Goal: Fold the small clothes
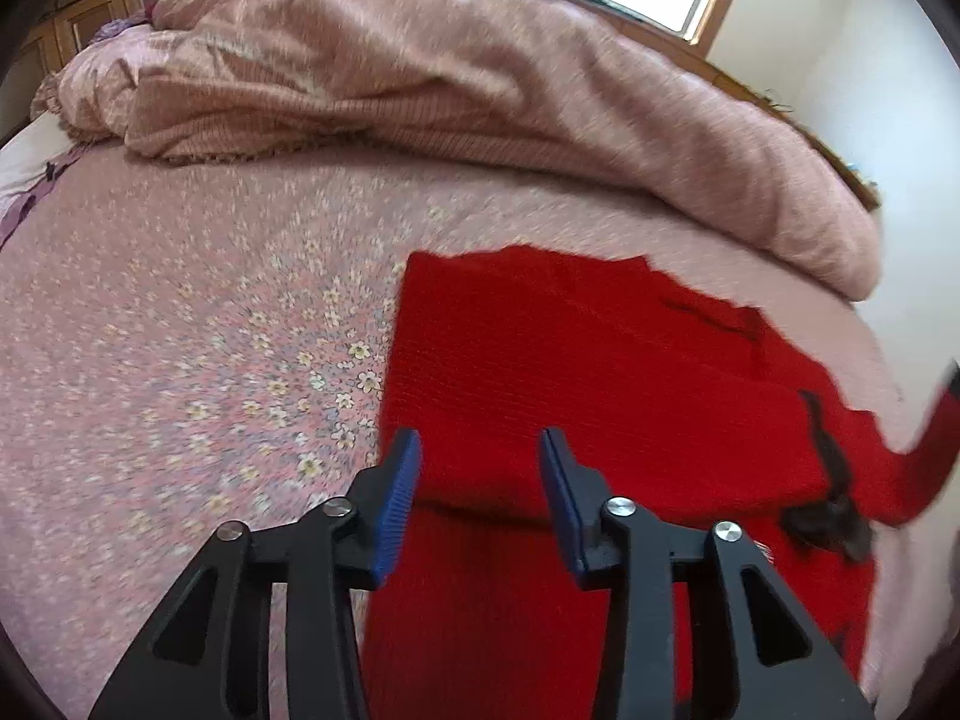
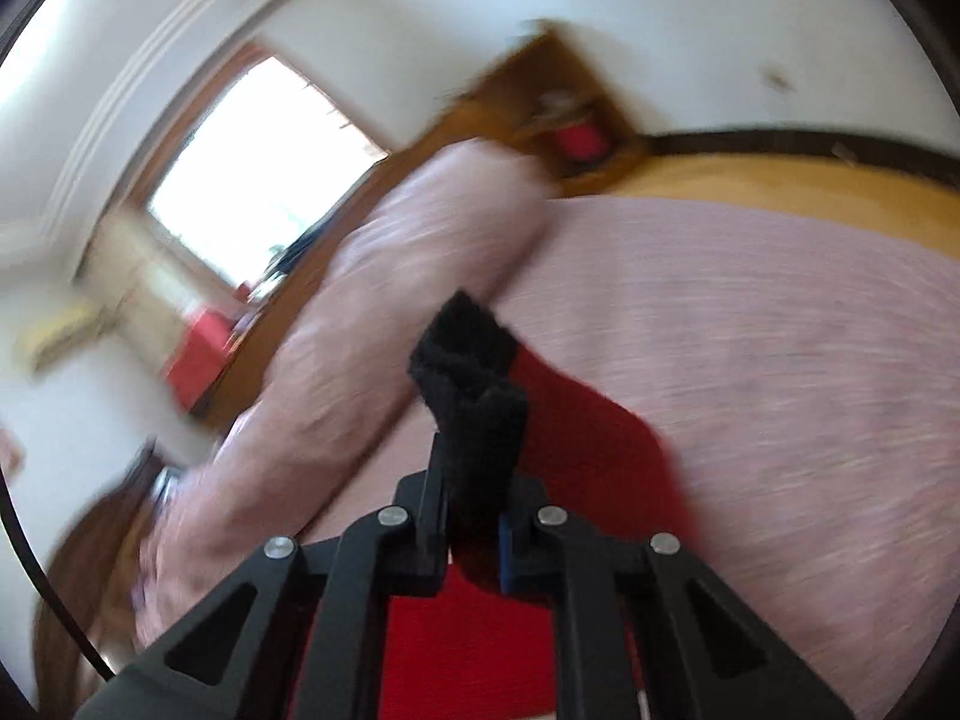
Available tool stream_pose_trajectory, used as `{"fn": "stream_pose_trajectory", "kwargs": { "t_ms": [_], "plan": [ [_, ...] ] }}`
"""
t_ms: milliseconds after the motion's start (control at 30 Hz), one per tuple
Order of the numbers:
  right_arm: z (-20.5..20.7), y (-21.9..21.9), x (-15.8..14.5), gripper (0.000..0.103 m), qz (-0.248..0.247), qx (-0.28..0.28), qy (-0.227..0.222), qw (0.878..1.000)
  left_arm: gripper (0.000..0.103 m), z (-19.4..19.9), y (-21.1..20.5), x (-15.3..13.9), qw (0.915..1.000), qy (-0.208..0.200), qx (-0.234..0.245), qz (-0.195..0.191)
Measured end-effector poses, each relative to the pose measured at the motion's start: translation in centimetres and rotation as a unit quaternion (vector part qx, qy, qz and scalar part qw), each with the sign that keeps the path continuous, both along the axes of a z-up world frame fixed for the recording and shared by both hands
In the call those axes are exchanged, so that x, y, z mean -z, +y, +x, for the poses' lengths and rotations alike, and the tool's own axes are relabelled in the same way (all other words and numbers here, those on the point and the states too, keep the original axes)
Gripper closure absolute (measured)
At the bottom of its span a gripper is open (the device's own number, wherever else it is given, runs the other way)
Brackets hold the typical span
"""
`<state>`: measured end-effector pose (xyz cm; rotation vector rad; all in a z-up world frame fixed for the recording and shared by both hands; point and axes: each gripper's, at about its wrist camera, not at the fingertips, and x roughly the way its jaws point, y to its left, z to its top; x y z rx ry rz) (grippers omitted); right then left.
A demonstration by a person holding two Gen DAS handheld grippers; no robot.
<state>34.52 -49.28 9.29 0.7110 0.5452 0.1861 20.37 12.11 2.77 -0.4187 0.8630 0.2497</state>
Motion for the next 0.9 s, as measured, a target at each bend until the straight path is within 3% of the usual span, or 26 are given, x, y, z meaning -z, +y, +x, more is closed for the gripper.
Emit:
{"fn": "stream_pose_trajectory", "kwargs": {
  "t_ms": [133, 200, 267, 433, 600, 733, 900],
  "plan": [
    [0.9, 14.1, -3.2, 0.092, -0.047, -0.099, -0.038, 0.993, 0.055, -1.7, 0.3, -2.0, 0.9996, -0.013, 0.024, -0.005],
    [1.2, 20.4, -3.5, 0.092, -0.081, -0.134, -0.049, 0.986, 0.052, -2.6, 0.9, -2.1, 0.9992, -0.030, 0.024, 0.013],
    [1.2, 26.8, -3.1, 0.091, -0.111, -0.165, -0.059, 0.978, 0.051, -2.6, 1.6, -1.6, 0.9992, -0.023, 0.007, 0.030],
    [-1.7, 38.1, 0.4, 0.092, -0.146, -0.211, -0.078, 0.963, 0.051, -0.6, 3.0, -0.9, 0.9996, -0.022, 0.011, -0.016],
    [-4.0, 43.9, 5.4, 0.091, -0.169, -0.268, -0.033, 0.948, 0.051, 0.0, 3.4, -1.3, 0.9995, -0.031, 0.005, 0.008],
    [-4.3, 44.7, 8.1, 0.091, -0.178, -0.292, -0.021, 0.939, 0.051, 0.1, 3.9, -0.7, 0.9998, -0.020, -0.001, 0.001],
    [-4.1, 45.5, 8.9, 0.091, -0.167, -0.316, -0.019, 0.934, 0.051, 0.3, 4.5, 0.1, 0.9998, -0.008, -0.013, -0.014]
  ]
}}
